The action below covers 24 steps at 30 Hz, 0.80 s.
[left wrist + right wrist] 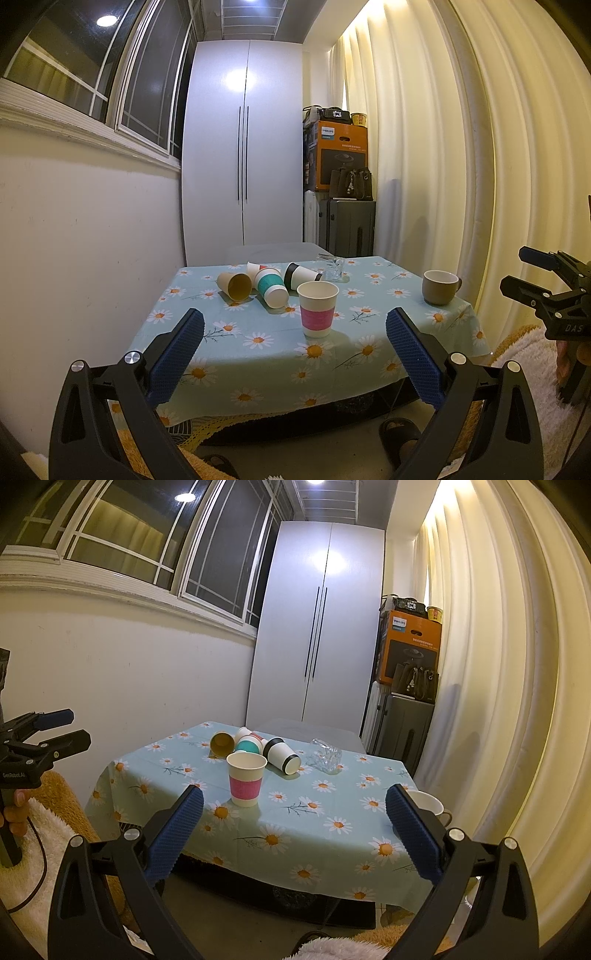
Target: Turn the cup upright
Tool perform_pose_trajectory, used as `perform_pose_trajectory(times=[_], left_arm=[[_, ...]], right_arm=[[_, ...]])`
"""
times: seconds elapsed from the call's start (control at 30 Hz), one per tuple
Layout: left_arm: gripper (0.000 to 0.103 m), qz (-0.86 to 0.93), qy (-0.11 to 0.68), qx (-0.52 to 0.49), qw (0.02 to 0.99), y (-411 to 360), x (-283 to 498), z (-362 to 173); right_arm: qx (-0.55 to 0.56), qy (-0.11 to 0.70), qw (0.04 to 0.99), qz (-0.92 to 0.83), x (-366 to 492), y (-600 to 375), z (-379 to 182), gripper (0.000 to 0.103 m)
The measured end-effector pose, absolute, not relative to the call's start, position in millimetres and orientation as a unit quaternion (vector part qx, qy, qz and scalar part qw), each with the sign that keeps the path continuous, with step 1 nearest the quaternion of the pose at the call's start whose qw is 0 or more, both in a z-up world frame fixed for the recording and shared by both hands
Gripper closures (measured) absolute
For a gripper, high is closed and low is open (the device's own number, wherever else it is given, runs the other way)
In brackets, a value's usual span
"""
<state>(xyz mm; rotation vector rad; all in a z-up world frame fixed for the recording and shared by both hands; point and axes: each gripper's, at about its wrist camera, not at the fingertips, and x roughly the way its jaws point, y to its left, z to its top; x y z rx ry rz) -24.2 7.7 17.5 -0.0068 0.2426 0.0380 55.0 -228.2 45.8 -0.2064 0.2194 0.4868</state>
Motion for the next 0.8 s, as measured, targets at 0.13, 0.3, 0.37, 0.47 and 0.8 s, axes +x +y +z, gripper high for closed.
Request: perform_pose_trajectory(times=[0.13, 0.3, 0.37, 0.47, 0.8], left_arm=[[0.007, 0.018, 0.120, -0.003, 0.993, 7.1, -24.6, 18.1], [0.007, 0.018, 0.120, -0.003, 0.993, 6.7, -24.5, 18.0], [0.007, 0.017, 0.120, -0.002, 0.993, 7.5, -25.3, 18.4], [0.007, 0.017, 0.120, 0.000, 0.993, 7.0, -25.9, 19.7], [0.007, 0.016, 0.120, 0.002, 0.993, 5.9, -25.8, 20.6]], right_arm=[[-0.102, 0.109, 0.959, 0.240, 54.8, -228.1, 45.6, 0.005], [-0.102, 0.109, 0.959, 0.239, 54.4, -229.0, 45.2, 0.005], [-0.102, 0.110, 0.959, 0.240, 54.7, -228.7, 45.2, 0.005], [-0.103, 0.110, 0.959, 0.240, 54.7, -228.6, 45.2, 0.005], [-0.103, 0.110, 0.959, 0.240, 54.4, -229.0, 45.7, 0.005]])
